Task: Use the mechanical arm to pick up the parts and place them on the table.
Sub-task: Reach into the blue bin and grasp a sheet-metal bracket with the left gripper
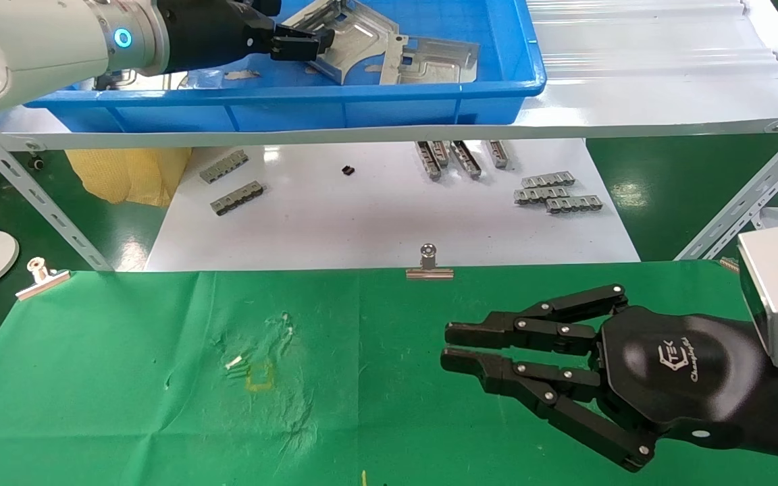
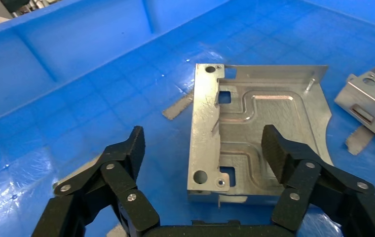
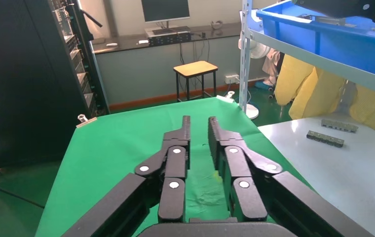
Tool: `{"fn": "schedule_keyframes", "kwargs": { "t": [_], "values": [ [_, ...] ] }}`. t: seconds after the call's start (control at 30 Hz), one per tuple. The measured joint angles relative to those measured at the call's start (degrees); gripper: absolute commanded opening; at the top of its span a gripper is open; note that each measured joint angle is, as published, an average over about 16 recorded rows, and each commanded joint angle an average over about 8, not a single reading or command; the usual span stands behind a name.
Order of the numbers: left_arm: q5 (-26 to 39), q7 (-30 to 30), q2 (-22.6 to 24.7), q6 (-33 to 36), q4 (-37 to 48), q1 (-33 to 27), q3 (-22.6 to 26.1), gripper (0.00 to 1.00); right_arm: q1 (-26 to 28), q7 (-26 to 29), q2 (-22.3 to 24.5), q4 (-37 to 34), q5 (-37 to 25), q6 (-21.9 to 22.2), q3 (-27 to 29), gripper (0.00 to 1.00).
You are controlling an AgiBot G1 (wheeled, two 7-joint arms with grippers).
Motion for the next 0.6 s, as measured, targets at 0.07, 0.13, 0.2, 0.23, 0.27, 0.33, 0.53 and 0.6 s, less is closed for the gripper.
{"fn": "schedule_keyframes", "kwargs": {
  "t": [0.07, 0.13, 0.2, 0.23, 0.27, 0.33, 0.53, 0.6],
  "values": [
    [0.12, -0.34, -0.03, 0.09, -0.08, 0.03, 0.17, 0.0, 0.0, 0.0, 0.0, 0.0, 0.0, 0.0, 0.0, 1.0],
    [0.2, -0.64, -0.05, 0.11, -0.16, 0.08, 0.31, 0.0, 0.0, 0.0, 0.0, 0.0, 0.0, 0.0, 0.0, 1.0],
    [0.19, -0.9, -0.08, 0.04, -0.24, 0.14, 0.39, 0.0, 0.0, 0.0, 0.0, 0.0, 0.0, 0.0, 0.0, 1.0],
    [0.16, -1.01, -0.1, -0.03, -0.28, 0.17, 0.41, 0.0, 0.0, 0.0, 0.0, 0.0, 0.0, 0.0, 0.0, 1.0],
    [0.12, -1.11, -0.12, -0.12, -0.32, 0.21, 0.42, 0.0, 0.0, 0.0, 0.0, 0.0, 0.0, 0.0, 0.0, 1.0],
    [0.04, -1.26, -0.16, -0.37, -0.39, 0.26, 0.44, 0.0, 0.0, 0.0, 0.0, 0.0, 0.0, 0.0, 0.0, 1.0],
    [-0.32, -1.58, -0.28, -1.66, -0.44, 0.42, 0.38, 0.0, 0.0, 0.0, 0.0, 0.0, 0.0, 0.0, 0.0, 1.0],
    [-0.55, -1.65, -0.35, -2.21, -0.44, 0.44, 0.28, 0.0, 0.0, 0.0, 0.0, 0.0, 0.0, 0.0, 0.0, 1.0]
  ]
}}
